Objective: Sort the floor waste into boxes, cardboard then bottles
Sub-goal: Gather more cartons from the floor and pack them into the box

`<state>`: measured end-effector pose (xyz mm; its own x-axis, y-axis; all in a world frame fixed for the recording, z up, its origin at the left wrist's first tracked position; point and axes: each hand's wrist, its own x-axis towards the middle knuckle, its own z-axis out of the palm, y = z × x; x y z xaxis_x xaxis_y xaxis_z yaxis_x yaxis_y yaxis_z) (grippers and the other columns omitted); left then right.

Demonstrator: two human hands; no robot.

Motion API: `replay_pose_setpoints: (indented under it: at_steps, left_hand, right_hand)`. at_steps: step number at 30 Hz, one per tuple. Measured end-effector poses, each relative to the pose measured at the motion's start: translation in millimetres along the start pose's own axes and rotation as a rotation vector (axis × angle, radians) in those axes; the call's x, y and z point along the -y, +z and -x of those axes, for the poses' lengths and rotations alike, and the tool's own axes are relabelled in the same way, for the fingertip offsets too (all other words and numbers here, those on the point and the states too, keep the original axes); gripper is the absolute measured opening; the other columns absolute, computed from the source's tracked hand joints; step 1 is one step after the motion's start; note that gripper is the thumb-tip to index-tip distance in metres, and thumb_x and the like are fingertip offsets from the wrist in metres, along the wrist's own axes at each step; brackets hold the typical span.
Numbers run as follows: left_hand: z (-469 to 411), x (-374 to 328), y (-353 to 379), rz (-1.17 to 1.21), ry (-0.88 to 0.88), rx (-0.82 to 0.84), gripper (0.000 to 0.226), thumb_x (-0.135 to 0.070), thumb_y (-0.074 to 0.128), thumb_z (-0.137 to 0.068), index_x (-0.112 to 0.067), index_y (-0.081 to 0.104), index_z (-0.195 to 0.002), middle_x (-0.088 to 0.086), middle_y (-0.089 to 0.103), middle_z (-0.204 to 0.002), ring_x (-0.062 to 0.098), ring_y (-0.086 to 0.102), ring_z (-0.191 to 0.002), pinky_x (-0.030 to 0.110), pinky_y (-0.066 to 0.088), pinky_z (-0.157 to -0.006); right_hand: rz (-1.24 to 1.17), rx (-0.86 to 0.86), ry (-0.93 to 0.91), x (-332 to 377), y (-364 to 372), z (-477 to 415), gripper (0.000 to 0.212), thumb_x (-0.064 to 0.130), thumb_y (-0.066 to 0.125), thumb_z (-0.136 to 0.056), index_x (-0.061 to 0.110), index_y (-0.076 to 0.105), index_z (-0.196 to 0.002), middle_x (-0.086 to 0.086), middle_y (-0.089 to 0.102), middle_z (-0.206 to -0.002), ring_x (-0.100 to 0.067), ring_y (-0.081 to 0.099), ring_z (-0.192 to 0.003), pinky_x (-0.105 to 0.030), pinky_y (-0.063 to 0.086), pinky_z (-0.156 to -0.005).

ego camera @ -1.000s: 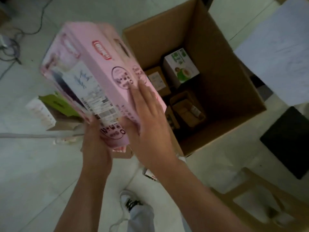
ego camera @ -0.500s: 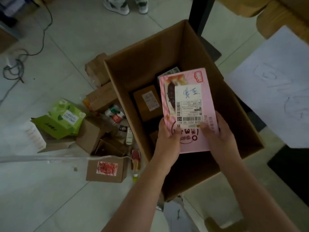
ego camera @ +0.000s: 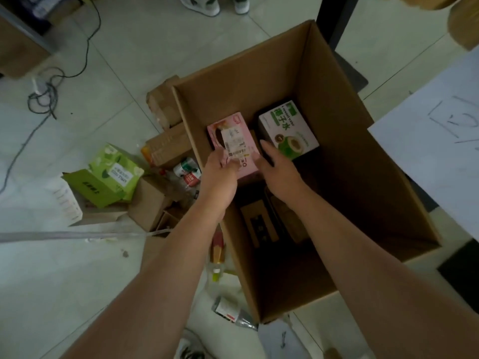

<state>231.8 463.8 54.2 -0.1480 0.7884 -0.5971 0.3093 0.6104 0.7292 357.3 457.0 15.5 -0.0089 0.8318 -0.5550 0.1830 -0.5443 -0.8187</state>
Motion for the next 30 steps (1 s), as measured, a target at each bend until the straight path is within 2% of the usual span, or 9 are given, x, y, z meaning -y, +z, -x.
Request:
replay_pose_setpoints:
  at_steps: [2, 9, 14, 17, 19, 21, 23, 26, 30]
  left_hand:
    - [5, 10, 0, -0.007, -0.016, 0.026, 0.043, -0.027, 0.051, -0.095, -0.026, 0.049, -0.138, -0.006, 0.058, -0.134, 0.013, 0.055, -0.122, 0.037, 0.043, -0.105]
    - [23, 33, -8, 0.093, -0.011, 0.016, 0.04, -0.018, 0.052, -0.096, -0.022, 0.053, -0.136, -0.005, 0.06, -0.133, 0.008, 0.055, -0.122, 0.03, 0.043, -0.107]
    - [39, 33, -36, 0.189, 0.052, -0.05, 0.04, 0.0, 0.046, -0.097, -0.012, 0.052, -0.134, -0.011, 0.058, -0.116, -0.001, 0.055, -0.105, 0.002, 0.044, -0.075]
    - [47, 50, -61, 0.23, 0.058, -0.132, 0.039, 0.001, 0.047, -0.095, -0.013, 0.052, -0.132, -0.007, 0.059, -0.119, -0.001, 0.058, -0.112, 0.007, 0.044, -0.08]
    - [57, 70, -84, 0.076, 0.121, -0.267, 0.038, -0.008, 0.05, -0.095, -0.021, 0.052, -0.13, -0.007, 0.06, -0.124, 0.0, 0.058, -0.112, 0.015, 0.045, -0.087]
    - [63, 96, -116, -0.05, 0.17, -0.435, 0.044, -0.011, 0.051, -0.091, -0.023, 0.052, -0.133, -0.005, 0.057, -0.131, 0.005, 0.053, -0.115, 0.02, 0.04, -0.095]
    - [64, 126, -151, -0.043, 0.083, -0.53, 0.048, -0.011, 0.05, -0.089, -0.021, 0.051, -0.135, -0.003, 0.054, -0.135, 0.007, 0.048, -0.118, 0.021, 0.037, -0.097]
    - [71, 178, -196, -0.118, -0.175, -0.56, 0.047, -0.015, 0.05, -0.088, -0.019, 0.049, -0.134, 0.006, 0.053, -0.136, 0.025, 0.05, -0.124, 0.037, 0.041, -0.104]
    - [119, 244, -228, -0.187, -0.476, -0.468, 0.04, -0.019, 0.05, -0.09, -0.019, 0.051, -0.13, 0.007, 0.056, -0.131, 0.025, 0.056, -0.115, 0.038, 0.045, -0.098]
  right_hand:
    - [0.007, 0.046, -0.007, -10, 15, 7, 0.049, 0.036, 0.041, -0.103, 0.028, 0.032, -0.151, 0.008, 0.042, -0.148, -0.01, 0.039, -0.135, -0.033, 0.033, -0.113]
    - [-0.044, 0.013, 0.0, -19, 36, 29, 0.046, 0.033, 0.038, -0.104, 0.026, 0.034, -0.15, 0.004, 0.04, -0.151, -0.012, 0.036, -0.137, -0.028, 0.033, -0.11]
    - [-0.051, -0.11, -0.061, -1, 43, 50, 0.043, 0.035, 0.041, -0.103, 0.026, 0.043, -0.145, 0.004, 0.048, -0.146, -0.01, 0.044, -0.133, -0.037, 0.036, -0.114]
    - [-0.105, -0.164, -0.122, 14, 56, 77, 0.033, 0.036, 0.043, -0.102, 0.03, 0.053, -0.134, 0.007, 0.056, -0.137, -0.006, 0.05, -0.127, -0.036, 0.04, -0.111]
    - [-0.182, -0.153, -0.186, 22, 69, 102, 0.019, 0.036, 0.046, -0.102, 0.039, 0.055, -0.118, 0.01, 0.061, -0.128, -0.003, 0.055, -0.121, -0.032, 0.044, -0.106]
    - [-0.268, -0.136, -0.261, 30, 83, 128, 0.017, 0.031, 0.045, -0.103, 0.035, 0.054, -0.116, 0.008, 0.064, -0.123, -0.004, 0.06, -0.117, -0.027, 0.048, -0.098]
    - [-0.342, -0.107, -0.322, 36, 98, 149, 0.021, 0.025, 0.042, -0.104, 0.023, 0.053, -0.122, 0.002, 0.065, -0.121, -0.008, 0.062, -0.115, -0.025, 0.051, -0.095]
    - [-0.312, -0.064, -0.344, 37, 131, 171, 0.032, 0.023, 0.038, -0.105, 0.011, 0.047, -0.134, -0.006, 0.064, -0.125, -0.015, 0.062, -0.117, -0.032, 0.049, -0.101]
    - [-0.233, 0.001, -0.193, 19, 191, 187, 0.028, 0.025, 0.038, -0.105, 0.016, 0.052, -0.127, -0.005, 0.067, -0.121, -0.015, 0.065, -0.113, -0.035, 0.05, -0.099]
